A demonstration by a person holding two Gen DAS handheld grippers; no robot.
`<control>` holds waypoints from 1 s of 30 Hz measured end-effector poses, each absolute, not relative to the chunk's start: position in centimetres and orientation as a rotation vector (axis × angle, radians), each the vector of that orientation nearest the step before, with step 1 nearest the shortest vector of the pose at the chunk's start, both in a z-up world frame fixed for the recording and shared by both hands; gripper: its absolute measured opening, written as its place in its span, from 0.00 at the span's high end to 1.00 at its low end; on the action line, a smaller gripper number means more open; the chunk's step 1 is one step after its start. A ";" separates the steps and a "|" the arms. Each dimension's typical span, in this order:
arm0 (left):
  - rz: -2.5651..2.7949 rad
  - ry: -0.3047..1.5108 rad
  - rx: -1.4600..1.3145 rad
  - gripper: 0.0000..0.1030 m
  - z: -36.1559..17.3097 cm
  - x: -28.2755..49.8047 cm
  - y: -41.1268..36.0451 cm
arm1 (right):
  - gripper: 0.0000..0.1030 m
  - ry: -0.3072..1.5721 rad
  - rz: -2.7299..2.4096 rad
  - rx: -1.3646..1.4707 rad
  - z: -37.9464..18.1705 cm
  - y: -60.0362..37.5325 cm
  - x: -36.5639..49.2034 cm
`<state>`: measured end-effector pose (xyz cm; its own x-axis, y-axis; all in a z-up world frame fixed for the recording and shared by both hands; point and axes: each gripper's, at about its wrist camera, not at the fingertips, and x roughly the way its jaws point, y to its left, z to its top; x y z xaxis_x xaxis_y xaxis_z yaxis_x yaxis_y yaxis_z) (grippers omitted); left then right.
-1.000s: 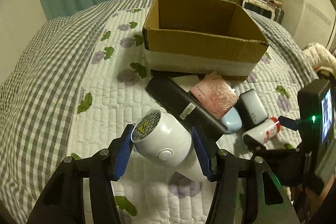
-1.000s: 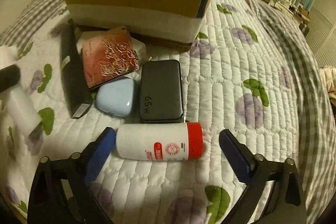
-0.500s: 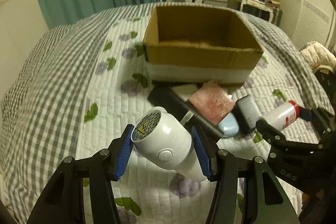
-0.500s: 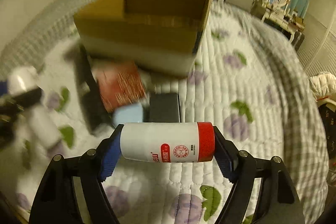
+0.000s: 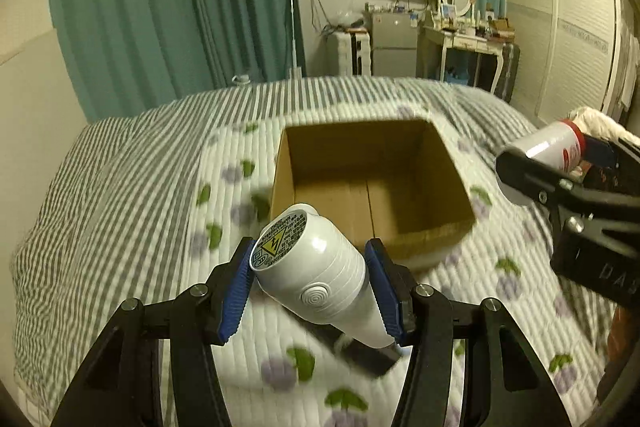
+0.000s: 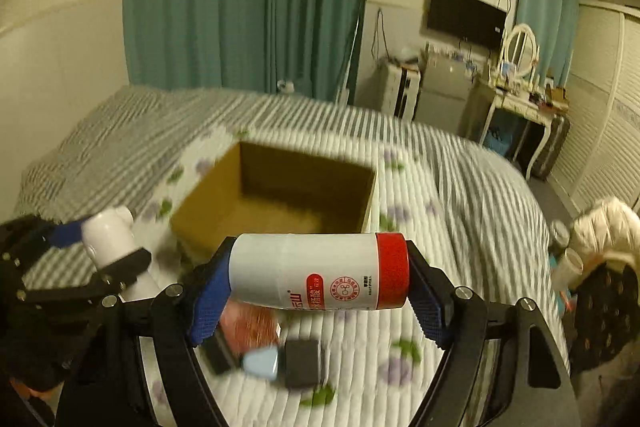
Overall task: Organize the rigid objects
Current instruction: 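Lower both held items into the box and open both tools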
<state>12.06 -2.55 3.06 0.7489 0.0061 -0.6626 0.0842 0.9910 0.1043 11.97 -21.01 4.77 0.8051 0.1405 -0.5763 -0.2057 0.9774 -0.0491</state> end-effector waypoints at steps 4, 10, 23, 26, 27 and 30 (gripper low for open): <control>-0.020 0.699 0.139 0.45 4.1 16.2 -2.6 | 0.24 0.586 0.222 -0.079 6.6 -21.1 15.7; -0.006 0.654 0.147 0.45 4.4 21.3 -3.0 | 0.24 0.597 0.279 -0.060 5.9 -21.0 21.7; -0.045 0.750 0.175 0.45 -3.1 28.6 -4.8 | 0.24 0.674 0.248 -0.115 -0.6 -22.0 28.9; -0.051 0.741 0.198 0.42 -3.9 28.8 -5.1 | 0.24 0.681 0.256 -0.110 -1.4 -21.8 29.6; -0.045 0.735 0.205 0.39 -4.0 28.8 -5.0 | 0.24 0.683 0.259 -0.110 -1.6 -21.7 29.8; -0.025 0.725 0.196 0.33 -4.1 28.7 -4.5 | 0.24 0.683 0.263 -0.108 -2.0 -21.5 30.0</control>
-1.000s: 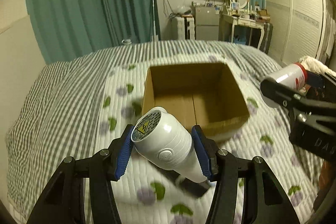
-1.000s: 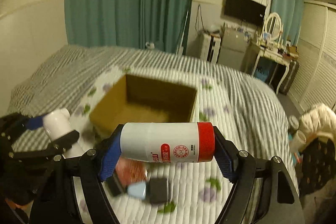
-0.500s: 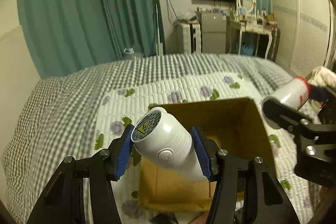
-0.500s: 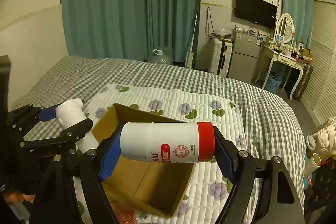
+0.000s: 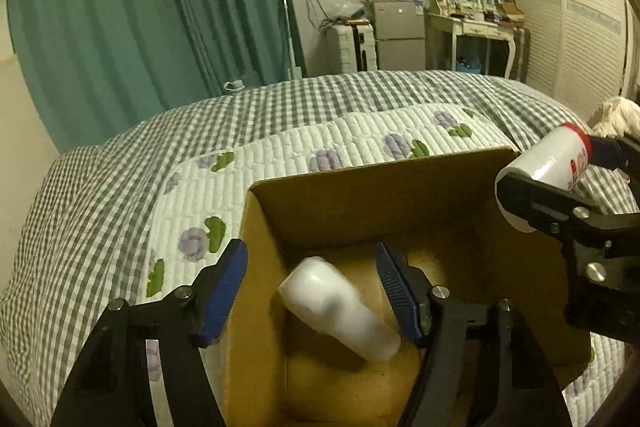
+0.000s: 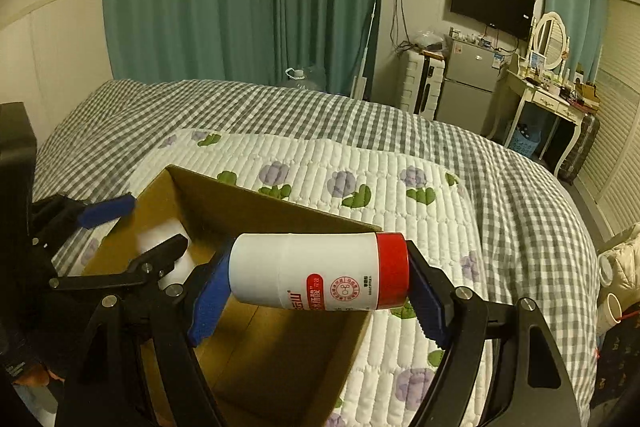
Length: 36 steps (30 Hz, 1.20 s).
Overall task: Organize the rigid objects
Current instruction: 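Lower both held items into the box and open both tools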
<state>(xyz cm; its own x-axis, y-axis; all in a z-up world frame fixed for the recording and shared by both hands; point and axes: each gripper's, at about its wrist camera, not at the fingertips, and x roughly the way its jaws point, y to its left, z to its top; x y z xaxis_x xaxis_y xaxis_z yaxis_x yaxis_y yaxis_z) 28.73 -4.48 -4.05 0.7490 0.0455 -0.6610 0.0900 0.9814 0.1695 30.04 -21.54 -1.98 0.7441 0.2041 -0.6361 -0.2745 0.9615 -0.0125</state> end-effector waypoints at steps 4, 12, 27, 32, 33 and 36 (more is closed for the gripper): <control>-0.022 0.722 0.140 0.33 -3.3 28.2 -3.3 | 0.24 0.689 0.269 -0.085 -2.3 -21.3 30.3; -0.020 0.658 0.112 0.31 0.7 25.0 -2.3 | 0.12 0.649 0.238 -0.053 0.1 -21.6 28.7; -0.029 0.520 0.067 0.04 10.8 12.9 0.0 | 0.00 0.522 0.186 -0.148 12.4 -22.3 14.3; -0.060 0.520 0.043 0.03 10.2 9.7 0.3 | 0.00 0.529 0.154 -0.145 12.1 -22.3 10.2; -0.056 0.520 0.035 0.03 9.8 9.1 0.4 | 0.00 0.534 0.152 -0.142 11.7 -22.2 9.6; -0.055 0.547 0.001 0.03 8.0 8.2 0.7 | 0.00 0.563 0.156 -0.112 9.3 -22.5 7.9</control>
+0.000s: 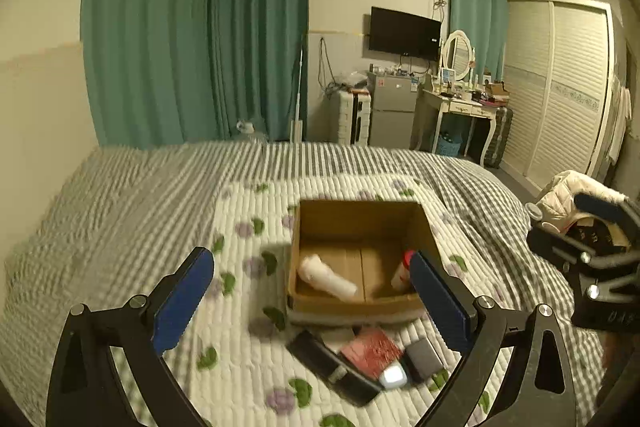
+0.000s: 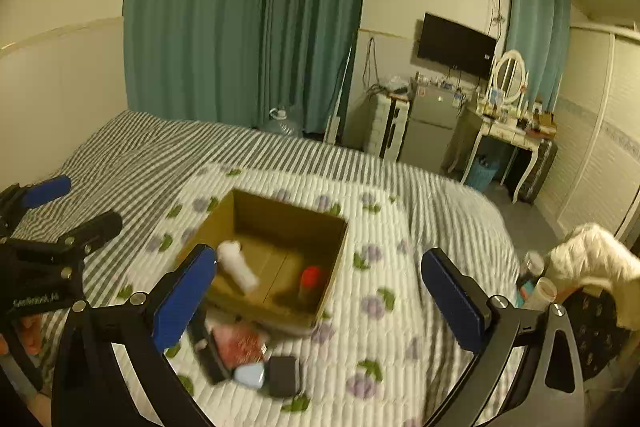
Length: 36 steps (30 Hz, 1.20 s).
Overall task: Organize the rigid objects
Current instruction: 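Grasp the black remote with the left tool while the right tool grasps the black charger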
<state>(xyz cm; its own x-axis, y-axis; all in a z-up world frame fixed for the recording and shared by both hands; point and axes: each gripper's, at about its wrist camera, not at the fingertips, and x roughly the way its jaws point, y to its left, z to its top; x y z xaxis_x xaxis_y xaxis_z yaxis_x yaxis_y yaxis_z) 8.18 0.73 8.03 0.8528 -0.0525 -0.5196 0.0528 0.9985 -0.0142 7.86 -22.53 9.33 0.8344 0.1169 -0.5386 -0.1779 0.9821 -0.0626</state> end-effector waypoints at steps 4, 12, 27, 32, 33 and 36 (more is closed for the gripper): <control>-0.014 0.594 0.021 0.03 4.3 8.2 0.6 | 0.00 0.617 0.143 -0.088 5.4 -22.8 7.4; 0.043 0.776 0.021 0.03 -4.8 10.2 0.8 | 0.00 0.829 0.112 -0.100 -5.9 -22.4 11.2; 0.070 0.965 -0.006 0.03 -12.2 12.4 0.0 | 0.58 1.106 0.124 -0.040 -17.2 -20.3 15.7; 0.062 1.017 -0.072 0.04 -13.8 13.7 -0.6 | 0.59 1.071 0.102 -0.124 -16.6 -19.3 15.2; 0.053 1.021 -0.096 0.04 -14.0 14.0 -0.6 | 0.59 1.066 0.105 -0.136 -16.6 -19.2 15.1; 0.043 1.048 -0.137 0.05 -15.1 14.8 -1.0 | 0.60 1.057 0.097 -0.127 -16.4 -19.5 14.9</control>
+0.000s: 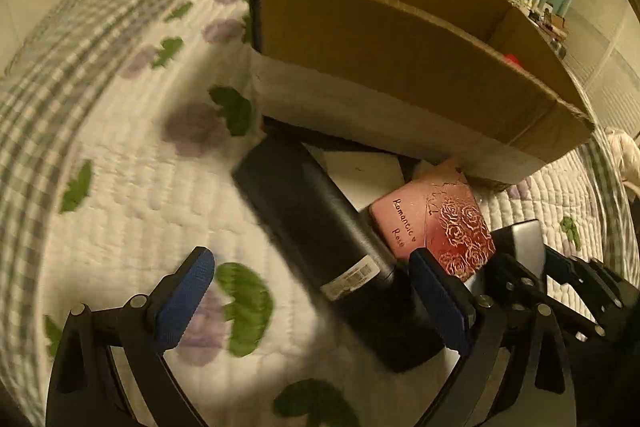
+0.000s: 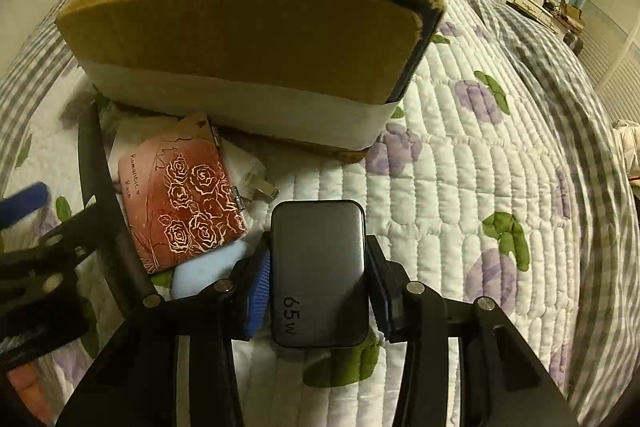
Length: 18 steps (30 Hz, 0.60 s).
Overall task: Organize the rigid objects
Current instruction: 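Grasp the black remote with the left tool while the right tool grasps the black charger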
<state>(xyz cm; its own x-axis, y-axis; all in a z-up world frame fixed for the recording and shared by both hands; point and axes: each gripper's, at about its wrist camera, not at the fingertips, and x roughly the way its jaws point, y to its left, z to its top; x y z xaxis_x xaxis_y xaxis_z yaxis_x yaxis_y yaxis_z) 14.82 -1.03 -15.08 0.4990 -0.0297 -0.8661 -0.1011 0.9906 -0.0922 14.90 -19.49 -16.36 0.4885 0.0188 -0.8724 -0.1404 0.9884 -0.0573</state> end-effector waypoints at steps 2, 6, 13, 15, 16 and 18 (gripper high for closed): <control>0.050 1.056 -0.119 0.10 -15.5 15.2 -1.5 | 0.60 1.050 0.093 -0.111 -16.0 -19.8 14.9; 0.025 1.067 -0.076 0.29 -15.4 15.0 -2.5 | 0.60 1.052 0.096 -0.091 -15.8 -20.2 14.6; -0.043 1.077 -0.103 0.55 -14.1 13.5 -1.9 | 0.60 1.030 0.117 -0.100 -14.7 -20.8 14.3; -0.043 1.073 -0.077 0.58 -13.3 12.7 -1.9 | 0.60 1.023 0.124 -0.087 -14.0 -20.6 14.2; -0.043 1.071 -0.071 0.62 -13.0 12.4 -1.7 | 0.60 1.013 0.129 -0.083 -13.4 -20.6 13.9; -0.023 1.056 -0.050 0.78 -12.1 11.7 -1.5 | 0.60 0.994 0.136 -0.088 -12.6 -20.6 13.6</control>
